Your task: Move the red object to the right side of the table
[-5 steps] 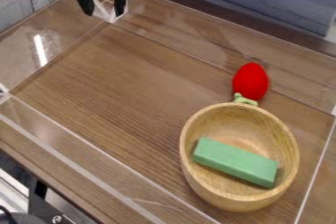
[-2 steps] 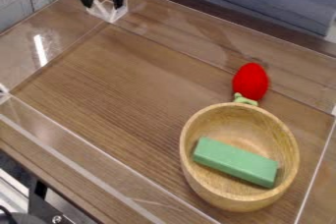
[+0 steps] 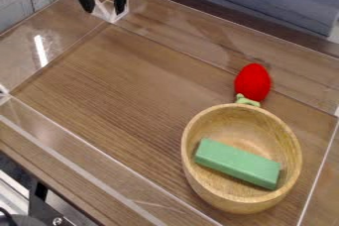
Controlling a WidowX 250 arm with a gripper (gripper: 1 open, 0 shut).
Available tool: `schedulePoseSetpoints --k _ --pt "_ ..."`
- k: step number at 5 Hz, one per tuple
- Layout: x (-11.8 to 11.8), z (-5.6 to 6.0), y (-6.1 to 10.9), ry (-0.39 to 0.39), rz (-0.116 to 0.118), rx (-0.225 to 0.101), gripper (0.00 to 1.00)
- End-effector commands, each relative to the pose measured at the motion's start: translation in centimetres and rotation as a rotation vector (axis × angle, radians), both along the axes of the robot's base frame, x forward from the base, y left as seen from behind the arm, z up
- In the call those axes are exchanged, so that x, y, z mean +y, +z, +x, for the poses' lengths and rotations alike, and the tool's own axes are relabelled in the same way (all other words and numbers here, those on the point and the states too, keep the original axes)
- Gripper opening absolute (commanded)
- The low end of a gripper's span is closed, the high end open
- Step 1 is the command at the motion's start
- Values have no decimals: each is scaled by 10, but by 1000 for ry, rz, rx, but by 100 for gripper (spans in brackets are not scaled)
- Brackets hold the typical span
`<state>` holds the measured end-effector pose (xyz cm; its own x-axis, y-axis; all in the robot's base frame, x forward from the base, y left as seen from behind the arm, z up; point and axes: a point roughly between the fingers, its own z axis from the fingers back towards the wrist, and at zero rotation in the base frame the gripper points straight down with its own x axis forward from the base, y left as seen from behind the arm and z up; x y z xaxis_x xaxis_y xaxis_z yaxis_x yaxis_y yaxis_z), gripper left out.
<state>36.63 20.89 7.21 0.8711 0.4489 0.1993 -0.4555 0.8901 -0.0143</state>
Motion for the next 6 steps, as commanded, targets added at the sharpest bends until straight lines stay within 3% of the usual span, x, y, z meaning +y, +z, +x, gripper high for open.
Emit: schedulePoseSetpoints --k 1,3,5,6 --pt "0 4 38 0 47 -90 100" --pt "4 1 39 1 37 -102 100" --pt "5 7 50 132 37 -113 100" --pt "3 9 43 173 37 -116 100"
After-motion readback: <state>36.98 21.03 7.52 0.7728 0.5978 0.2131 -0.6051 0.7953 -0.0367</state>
